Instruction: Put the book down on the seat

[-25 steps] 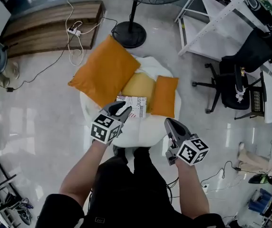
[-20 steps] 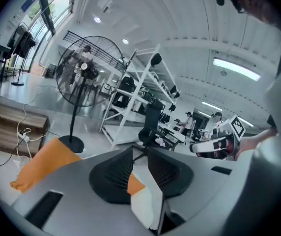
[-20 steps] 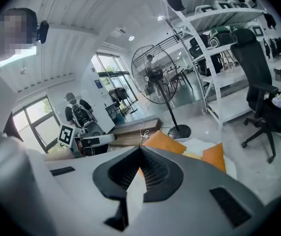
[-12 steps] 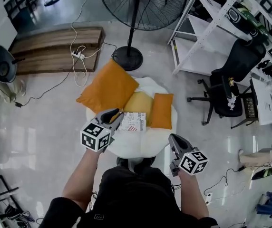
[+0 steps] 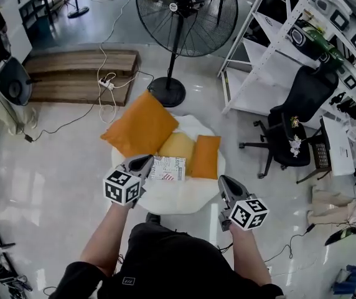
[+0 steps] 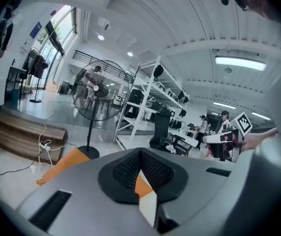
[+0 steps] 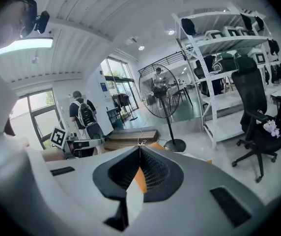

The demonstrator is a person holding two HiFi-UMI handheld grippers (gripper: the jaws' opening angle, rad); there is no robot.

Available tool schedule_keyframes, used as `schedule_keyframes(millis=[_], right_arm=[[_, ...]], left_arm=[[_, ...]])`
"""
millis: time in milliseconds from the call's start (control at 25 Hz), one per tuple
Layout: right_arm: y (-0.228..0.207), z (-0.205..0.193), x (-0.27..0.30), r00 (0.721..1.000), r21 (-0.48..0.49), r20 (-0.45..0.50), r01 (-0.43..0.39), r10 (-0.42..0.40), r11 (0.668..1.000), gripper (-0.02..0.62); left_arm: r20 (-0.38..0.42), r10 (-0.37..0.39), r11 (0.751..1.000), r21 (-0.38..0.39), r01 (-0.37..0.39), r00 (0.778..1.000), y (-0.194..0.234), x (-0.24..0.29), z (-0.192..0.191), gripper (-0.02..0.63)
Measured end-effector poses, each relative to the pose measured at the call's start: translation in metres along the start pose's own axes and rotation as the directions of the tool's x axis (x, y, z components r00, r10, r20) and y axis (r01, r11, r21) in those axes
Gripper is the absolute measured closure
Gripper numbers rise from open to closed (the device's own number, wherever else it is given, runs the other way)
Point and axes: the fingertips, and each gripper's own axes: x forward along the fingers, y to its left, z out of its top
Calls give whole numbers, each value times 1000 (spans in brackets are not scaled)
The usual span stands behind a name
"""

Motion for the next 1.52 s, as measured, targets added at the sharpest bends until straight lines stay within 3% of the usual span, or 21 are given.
schedule_keyframes(millis=[160,360,640,760,920,1080,1160,1240,1320,1440,1520], right_arm=[[13,-7,-38,996,-74,-24,-84,83,994,580],[4,-46,-111,992,-158,-87,-105,92,982,580],[-16,-77,-192,994,-110,-26,-106,104,988,581],[-18,-81,-211,989,-99,8,-147,149,984,581],[-11,-76,-230,979,-113,43,-195,201,974,581],[0,-42,-246,961,-130,120,-234,250,964,581],[7,-24,-248,950,-206,116,-261,289,943,581],[9,1,-246,951,-351,76,-256,300,901,581],[7,42,-249,948,-421,113,-227,299,878,581],[8,90,-263,920,-387,263,-175,290,905,581],[6,92,-269,913,-333,327,-132,246,934,581]], left_arm=[[13,13,1000,5,-13,1000,-45,-1,4,603],[21,-49,997,62,48,999,-144,8,5,603],[38,-71,986,156,64,997,-263,1,2,603],[27,-61,979,199,54,998,-296,-8,-1,603],[26,-17,981,196,12,1000,-311,-32,-7,603],[45,18,981,193,-27,999,-304,-43,0,601],[51,-12,973,231,-1,999,-307,-45,12,601],[48,-58,955,294,41,997,-309,-48,34,601],[81,-65,935,353,32,995,-303,-57,66,601],[177,-19,902,428,-59,984,-293,-80,105,601],[229,16,893,434,-117,973,-286,-95,114,601]])
